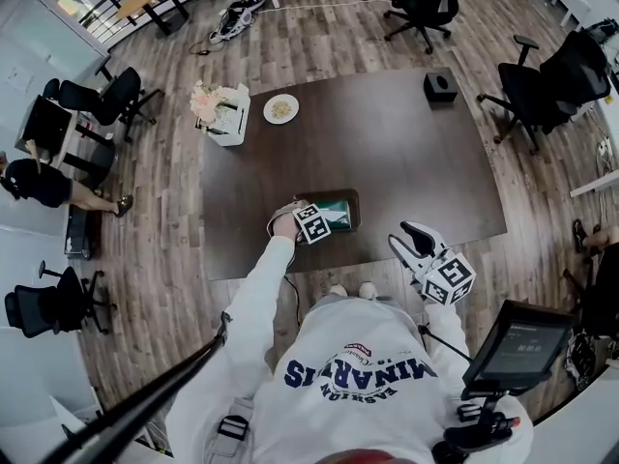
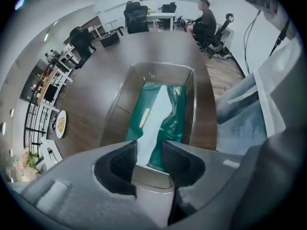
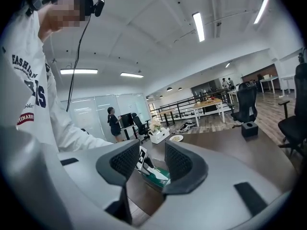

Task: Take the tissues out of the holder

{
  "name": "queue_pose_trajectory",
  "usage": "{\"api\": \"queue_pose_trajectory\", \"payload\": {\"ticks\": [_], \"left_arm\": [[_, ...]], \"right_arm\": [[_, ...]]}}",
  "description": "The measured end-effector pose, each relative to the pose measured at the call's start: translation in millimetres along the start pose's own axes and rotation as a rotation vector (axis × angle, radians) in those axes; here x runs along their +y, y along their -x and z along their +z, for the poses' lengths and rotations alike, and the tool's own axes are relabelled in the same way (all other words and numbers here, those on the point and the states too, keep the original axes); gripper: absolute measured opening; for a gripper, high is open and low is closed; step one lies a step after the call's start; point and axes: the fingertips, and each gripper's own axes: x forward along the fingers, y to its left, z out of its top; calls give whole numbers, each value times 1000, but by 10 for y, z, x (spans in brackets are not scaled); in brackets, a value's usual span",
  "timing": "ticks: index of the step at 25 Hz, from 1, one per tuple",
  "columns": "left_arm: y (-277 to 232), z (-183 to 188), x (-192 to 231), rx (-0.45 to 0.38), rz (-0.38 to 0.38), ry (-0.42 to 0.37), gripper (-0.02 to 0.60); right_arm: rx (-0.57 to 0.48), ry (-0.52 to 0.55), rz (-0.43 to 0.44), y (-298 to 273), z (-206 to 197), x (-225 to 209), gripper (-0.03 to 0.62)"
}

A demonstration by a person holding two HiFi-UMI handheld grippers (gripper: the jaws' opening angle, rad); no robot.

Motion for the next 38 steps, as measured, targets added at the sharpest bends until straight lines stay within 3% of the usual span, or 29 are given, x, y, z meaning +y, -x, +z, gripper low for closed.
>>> {"api": "queue_pose_trajectory", "payload": {"ticks": [3, 8, 11, 17, 29, 38], "left_arm": [[-67, 15, -46, 17, -30, -34, 146], [-33, 40, -107, -20, -93, 0, 143], [-23, 51, -127, -47, -107, 14, 104], [-17, 84, -108, -81, -57, 26, 31], [191, 180, -15, -207, -9, 94, 14], [649, 290, 49, -286, 77, 74, 14]], "right_arm": [[3, 6, -3, 1, 42, 8, 155], [3, -8, -23, 35, 64, -37, 155], [3, -12, -25, 13, 73, -39, 155], [6, -15, -24, -17, 88, -44, 155], [28, -27, -32, -21, 29, -93, 155], [146, -85, -43, -274, -446, -219, 155]]}}
